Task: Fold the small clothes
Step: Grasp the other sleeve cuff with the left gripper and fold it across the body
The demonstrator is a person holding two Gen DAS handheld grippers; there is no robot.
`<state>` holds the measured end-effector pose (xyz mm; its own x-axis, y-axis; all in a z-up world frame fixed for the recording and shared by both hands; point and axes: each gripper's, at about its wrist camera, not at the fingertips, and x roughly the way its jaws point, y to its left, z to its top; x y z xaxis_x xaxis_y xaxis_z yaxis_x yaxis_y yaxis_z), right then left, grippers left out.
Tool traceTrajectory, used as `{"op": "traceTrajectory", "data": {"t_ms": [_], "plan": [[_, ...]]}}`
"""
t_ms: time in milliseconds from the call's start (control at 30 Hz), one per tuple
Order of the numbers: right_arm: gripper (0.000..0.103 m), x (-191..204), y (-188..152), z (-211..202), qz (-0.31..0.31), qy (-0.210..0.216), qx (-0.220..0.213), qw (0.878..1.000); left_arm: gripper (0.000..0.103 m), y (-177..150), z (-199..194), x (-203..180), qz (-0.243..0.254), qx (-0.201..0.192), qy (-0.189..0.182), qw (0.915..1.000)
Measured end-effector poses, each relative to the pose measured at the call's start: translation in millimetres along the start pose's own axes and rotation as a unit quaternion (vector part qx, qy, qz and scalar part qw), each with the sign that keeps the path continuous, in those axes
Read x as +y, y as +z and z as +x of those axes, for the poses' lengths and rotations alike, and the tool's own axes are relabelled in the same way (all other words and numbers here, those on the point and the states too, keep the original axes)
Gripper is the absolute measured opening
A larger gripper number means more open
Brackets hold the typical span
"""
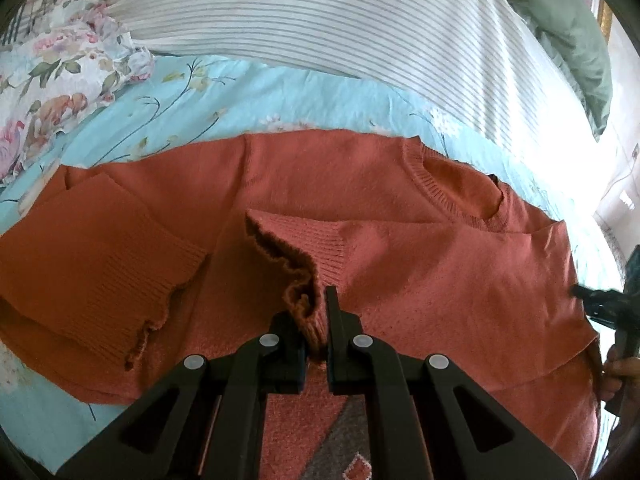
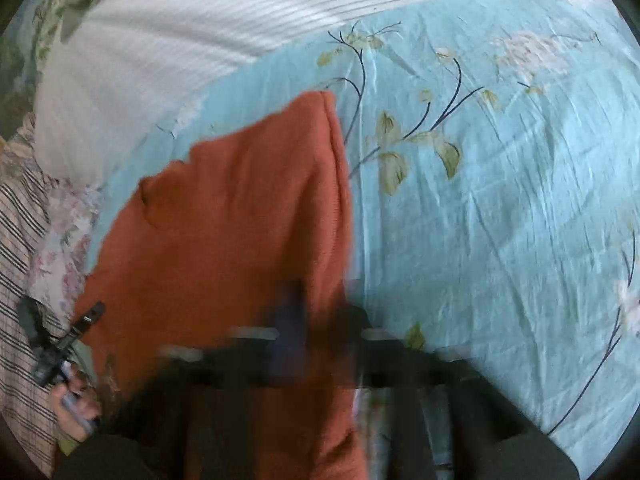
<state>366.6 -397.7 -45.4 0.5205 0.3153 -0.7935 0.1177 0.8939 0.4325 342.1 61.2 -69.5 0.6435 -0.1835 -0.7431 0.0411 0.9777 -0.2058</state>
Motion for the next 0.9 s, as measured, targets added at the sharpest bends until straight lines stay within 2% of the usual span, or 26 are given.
{"op": "traceTrajectory", "data": {"t_ms": [67,167,300,333,367,400,433,467,533,633,733,767,800,833,900], "plan": [[0.011,-4.5,0.4,-8.2,0.005,-0.011,-0.018,1.0,0.006,3.6,-6.9,-5.0,0.006,-0.008,-0.007,0.9999],[0.012,-8.7,-3.7,-0.8,0.016,-0.026,-0.009,0.999,0.006,6.0,-10.4,-14.6,0.022,-0.015,-0.009,0.9996],[0.021,9.7,-13.4,-23.7,-0.002,-0.056,-0.043,0.998,0.008,0.9,4.2,-8.2,0.017,0.01,0.004,0.9998],[0.027,19.9,-17.9,-31.3,-0.013,-0.049,-0.053,0.997,0.011,-2.1,4.5,-2.9,0.011,0.014,0.004,0.9998],[0.037,31.2,-25.2,-37.4,-0.029,-0.034,-0.06,0.997,0.012,-4.9,3.0,1.1,0.008,0.014,0.003,0.9999],[0.044,38.9,-30.9,-39.0,-0.041,-0.022,-0.06,0.997,0.014,-7.0,1.3,4.5,0.004,0.014,0.003,0.9999],[0.054,45.6,-38.4,-37.6,-0.053,-0.006,-0.05,0.997,0.015,-8.9,-1.5,8.2,0.0,0.014,0.005,0.9999],[0.056,49.7,-48.2,-29.7,-0.061,0.009,-0.025,0.998,0.015,-11.1,-5.5,12.3,-0.003,0.013,0.006,0.9999],[0.056,45.6,-60.0,-17.1,-0.061,-0.014,0.004,0.998,0.018,-14.5,-15.5,21.2,-0.01,0.008,0.011,0.9999],[0.055,40.5,-67.5,-29.2,-0.034,-0.008,-0.011,0.999,0.017,-18.7,-36.2,39.0,-0.016,-0.003,0.031,0.9994],[0.056,48.4,-75.7,-46.8,-0.024,0.023,-0.02,0.999,0.023,-18.5,-58.1,61.3,-0.024,-0.01,0.036,0.999],[0.058,53.0,-80.2,-51.0,-0.025,0.03,-0.019,0.999,0.026,-17.4,-64.1,67.2,-0.024,-0.01,0.03,0.9992],[0.059,57.1,-83.0,-52.3,-0.026,0.036,-0.017,0.999,0.037,-15.9,-68.2,71.4,-0.022,-0.008,0.03,0.9993],[0.06,63.2,-88.9,-53.4,-0.028,0.044,-0.012,0.999,0.055,-13.7,-71.1,73.2,-0.014,-0.007,0.039,0.9991],[0.061,72.8,-100.7,-55.4,-0.033,0.056,-0.003,0.998,0.077,-9.7,-71.8,70.9,0.007,-0.007,0.06,0.9982]]}}
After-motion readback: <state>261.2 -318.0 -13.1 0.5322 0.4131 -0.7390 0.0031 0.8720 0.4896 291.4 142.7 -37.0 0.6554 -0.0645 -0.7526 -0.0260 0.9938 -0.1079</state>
